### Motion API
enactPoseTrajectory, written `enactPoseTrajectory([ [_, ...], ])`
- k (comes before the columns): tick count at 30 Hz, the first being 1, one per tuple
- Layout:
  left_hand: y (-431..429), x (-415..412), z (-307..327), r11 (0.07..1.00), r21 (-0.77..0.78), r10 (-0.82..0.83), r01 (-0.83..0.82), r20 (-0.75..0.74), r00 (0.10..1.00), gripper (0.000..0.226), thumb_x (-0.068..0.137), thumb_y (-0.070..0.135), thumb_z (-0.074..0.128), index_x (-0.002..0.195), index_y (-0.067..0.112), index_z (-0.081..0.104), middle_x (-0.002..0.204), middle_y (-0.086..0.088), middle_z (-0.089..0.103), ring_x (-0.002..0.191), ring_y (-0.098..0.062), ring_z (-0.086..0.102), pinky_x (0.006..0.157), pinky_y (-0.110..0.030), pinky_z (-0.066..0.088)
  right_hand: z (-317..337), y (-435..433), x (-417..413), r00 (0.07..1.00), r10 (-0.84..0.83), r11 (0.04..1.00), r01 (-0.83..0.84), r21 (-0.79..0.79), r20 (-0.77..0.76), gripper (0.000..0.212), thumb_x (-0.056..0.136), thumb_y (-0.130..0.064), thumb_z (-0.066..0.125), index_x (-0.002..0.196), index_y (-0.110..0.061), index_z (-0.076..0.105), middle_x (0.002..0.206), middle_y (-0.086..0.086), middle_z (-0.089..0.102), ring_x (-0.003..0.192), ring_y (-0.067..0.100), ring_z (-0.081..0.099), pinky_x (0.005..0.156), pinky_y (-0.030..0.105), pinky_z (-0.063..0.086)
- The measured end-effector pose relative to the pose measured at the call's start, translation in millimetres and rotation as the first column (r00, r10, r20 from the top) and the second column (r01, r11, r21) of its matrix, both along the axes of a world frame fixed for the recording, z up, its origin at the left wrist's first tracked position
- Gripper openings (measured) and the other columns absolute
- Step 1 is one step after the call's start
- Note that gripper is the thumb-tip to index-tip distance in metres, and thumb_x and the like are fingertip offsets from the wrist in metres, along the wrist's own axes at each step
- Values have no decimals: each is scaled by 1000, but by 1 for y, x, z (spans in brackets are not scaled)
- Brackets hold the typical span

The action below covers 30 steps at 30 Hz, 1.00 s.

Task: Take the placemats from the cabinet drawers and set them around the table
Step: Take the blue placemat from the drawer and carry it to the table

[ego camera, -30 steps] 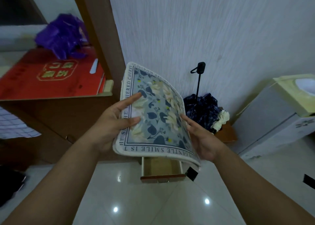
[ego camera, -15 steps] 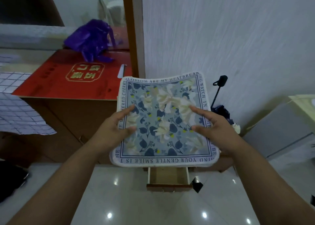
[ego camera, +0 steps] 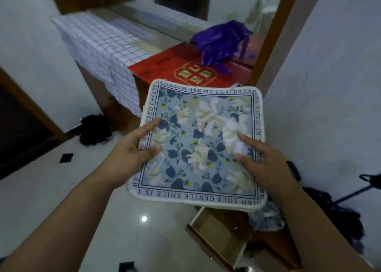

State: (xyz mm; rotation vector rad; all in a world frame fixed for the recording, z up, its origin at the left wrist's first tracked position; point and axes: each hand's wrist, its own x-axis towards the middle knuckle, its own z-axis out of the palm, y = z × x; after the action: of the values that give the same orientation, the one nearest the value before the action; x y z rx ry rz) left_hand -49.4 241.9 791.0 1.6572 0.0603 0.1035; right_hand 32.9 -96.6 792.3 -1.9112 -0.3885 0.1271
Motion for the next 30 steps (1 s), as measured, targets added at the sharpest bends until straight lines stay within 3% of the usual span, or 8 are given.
enactPoseTrajectory([
  [3, 14, -40, 6, 985, -86, 147, -148, -21, 989, 62, 85, 18, 72, 138, 46, 57, 142, 16, 59, 127, -15, 61, 94, -40, 57, 7, 28, 10, 987, 161, 987, -160, -28, 27, 54, 83, -27, 80, 129, -49, 63, 135, -25, 55, 118, -13, 54, 98, 17, 49],
  [6, 30, -83, 14, 946, -143, 290, -290, -20, 957, 62, 86, 11, 70, 137, 44, 59, 134, 15, 64, 118, -18, 67, 85, -38, 61, 20, 67, 12, 957, 290, 957, -290, 21, 25, 60, 81, -22, 82, 132, -48, 62, 126, -37, 57, 115, -15, 56, 94, 13, 50],
  [9, 50, -126, 21, 902, -149, 407, -405, -16, 913, 62, 92, 4, 66, 137, 46, 58, 136, 12, 64, 118, -21, 67, 87, -42, 60, 34, 116, 7, 904, 426, 903, -427, 48, 17, 65, 81, -14, 82, 137, -40, 60, 122, -40, 57, 116, -13, 57, 92, 14, 51],
  [14, 89, -214, 29, 793, -171, 595, -585, 8, 804, 62, 92, 1, 65, 136, 44, 60, 133, 14, 65, 117, -19, 67, 86, -37, 60, 48, 209, -28, 797, 604, 794, -601, 93, -5, 64, 79, -8, 83, 134, -35, 64, 113, -37, 65, 107, -8, 65, 81, 14, 55],
  [17, 116, -281, 32, 697, -176, 709, -696, 19, 705, 62, 91, 0, 66, 136, 43, 60, 134, 11, 65, 117, -21, 67, 86, -39, 60, 55, 276, -67, 707, 707, 706, -703, 89, -14, 64, 78, -10, 83, 131, -39, 65, 117, -29, 66, 109, -4, 65, 83, 20, 57],
  [23, 167, -435, 55, 482, -146, 876, -864, 65, 477, 64, 90, -3, 67, 135, 41, 62, 135, 10, 65, 118, -19, 66, 90, -36, 59, 79, 413, -186, 496, 869, 494, -866, 77, 7, 62, 71, -29, 84, 125, -52, 65, 117, -37, 64, 110, -7, 63, 86, 18, 55],
  [26, 188, -516, 68, 361, -156, 933, -919, 59, 356, 64, 87, -3, 70, 136, 39, 62, 133, 7, 67, 118, -20, 67, 89, -34, 59, 87, 475, -256, 395, 918, 392, -917, 68, 31, 61, 76, -23, 86, 122, -58, 64, 116, -42, 61, 108, -7, 64, 85, 18, 56],
  [30, 205, -613, 84, 189, -101, 980, -977, 81, 181, 62, 84, 3, 76, 130, 43, 66, 128, 9, 70, 111, -18, 70, 84, -31, 60, 92, 546, -348, 262, 965, 259, -961, 96, 22, 60, 78, -21, 86, 121, -57, 65, 112, -36, 67, 100, 0, 70, 78, 22, 59],
])
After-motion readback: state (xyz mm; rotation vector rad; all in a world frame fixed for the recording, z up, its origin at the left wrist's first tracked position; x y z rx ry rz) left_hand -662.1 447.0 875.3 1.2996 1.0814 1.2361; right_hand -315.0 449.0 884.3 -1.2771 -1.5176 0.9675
